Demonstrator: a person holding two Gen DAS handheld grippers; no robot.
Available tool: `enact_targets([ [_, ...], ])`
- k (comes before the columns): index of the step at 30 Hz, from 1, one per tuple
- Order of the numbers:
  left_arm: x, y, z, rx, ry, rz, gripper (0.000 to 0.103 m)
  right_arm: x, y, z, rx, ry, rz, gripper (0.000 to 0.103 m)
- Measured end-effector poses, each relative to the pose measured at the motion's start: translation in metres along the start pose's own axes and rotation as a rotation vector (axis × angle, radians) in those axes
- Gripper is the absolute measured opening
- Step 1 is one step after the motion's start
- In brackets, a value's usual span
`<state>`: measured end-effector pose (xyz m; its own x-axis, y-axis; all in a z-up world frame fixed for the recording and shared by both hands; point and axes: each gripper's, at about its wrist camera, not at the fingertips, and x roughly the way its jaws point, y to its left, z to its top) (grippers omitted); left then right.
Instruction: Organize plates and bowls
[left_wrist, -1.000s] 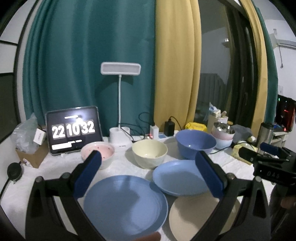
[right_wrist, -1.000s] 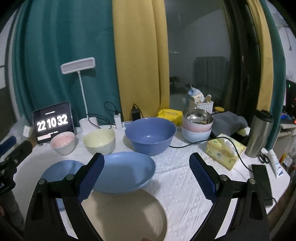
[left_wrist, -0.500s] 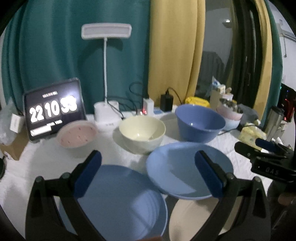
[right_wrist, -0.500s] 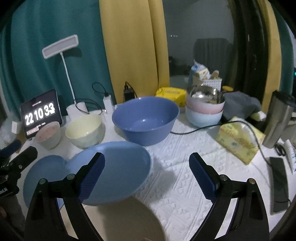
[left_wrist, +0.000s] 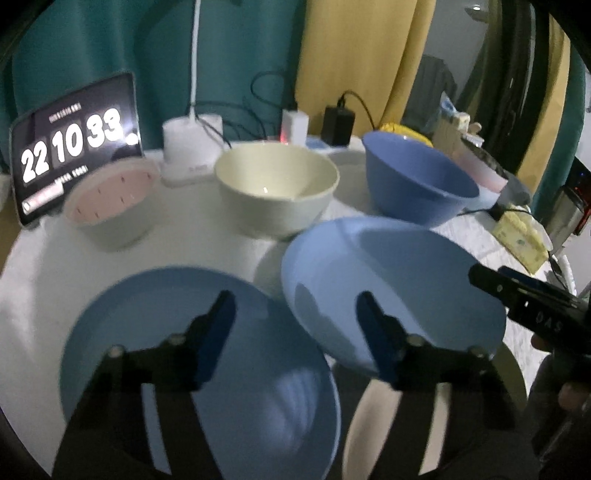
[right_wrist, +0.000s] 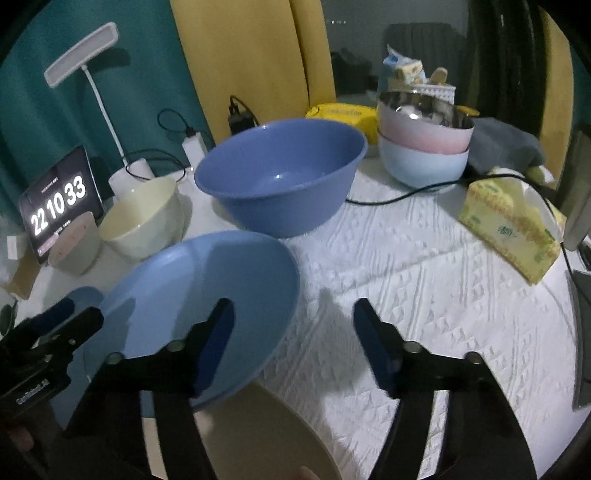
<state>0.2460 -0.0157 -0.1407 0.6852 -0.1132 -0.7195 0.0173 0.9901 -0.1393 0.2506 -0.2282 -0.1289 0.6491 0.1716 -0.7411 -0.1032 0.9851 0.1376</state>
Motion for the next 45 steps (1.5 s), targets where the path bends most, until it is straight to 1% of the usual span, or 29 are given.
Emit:
enact_targets([
  [2, 0.004, 0.000, -0.002, -0.002, 0.028, -0.017, 0.048, 0.003, 0.001, 0.000, -0.005, 0.018, 0.013, 0.066],
  [3, 0.005, -0.001, -0.003, -0.001, 0.029, -0.026, 0.044, 0.005, 0.002, 0.000, -0.009, 0.025, 0.016, 0.058],
  [4, 0.004, -0.003, -0.003, 0.004, 0.027, -0.029, 0.042, 0.005, 0.002, 0.000, -0.013, 0.028, 0.015, 0.049],
  [5, 0.003, -0.005, -0.003, 0.007, 0.026, -0.035, 0.038, 0.006, 0.003, 0.000, -0.015, 0.032, 0.013, 0.046],
  [6, 0.003, -0.005, -0.003, 0.011, 0.026, -0.039, 0.036, 0.007, 0.003, 0.000, -0.018, 0.036, 0.012, 0.042],
  [7, 0.002, -0.008, -0.004, 0.019, 0.022, -0.039, 0.036, 0.008, 0.005, -0.001, -0.024, 0.042, 0.018, 0.034],
  [8, 0.001, -0.008, -0.003, 0.021, 0.023, -0.040, 0.036, 0.009, 0.006, -0.001, -0.033, 0.047, 0.023, 0.030],
  [17, -0.006, -0.009, -0.007, 0.017, 0.019, -0.043, 0.035, 0.004, 0.015, -0.003, -0.056, 0.036, -0.007, 0.029],
  [25, -0.025, -0.010, -0.012, 0.027, -0.022, -0.037, 0.035, -0.013, 0.022, -0.007, -0.067, 0.008, -0.019, 0.029],
  [32, -0.044, -0.011, -0.019, 0.032, -0.047, -0.040, 0.035, -0.032, 0.028, -0.015, -0.074, -0.026, -0.024, 0.029],
  [45, -0.090, -0.011, -0.039, 0.050, -0.118, -0.063, 0.035, -0.075, 0.039, -0.038, -0.076, -0.084, -0.052, 0.029],
])
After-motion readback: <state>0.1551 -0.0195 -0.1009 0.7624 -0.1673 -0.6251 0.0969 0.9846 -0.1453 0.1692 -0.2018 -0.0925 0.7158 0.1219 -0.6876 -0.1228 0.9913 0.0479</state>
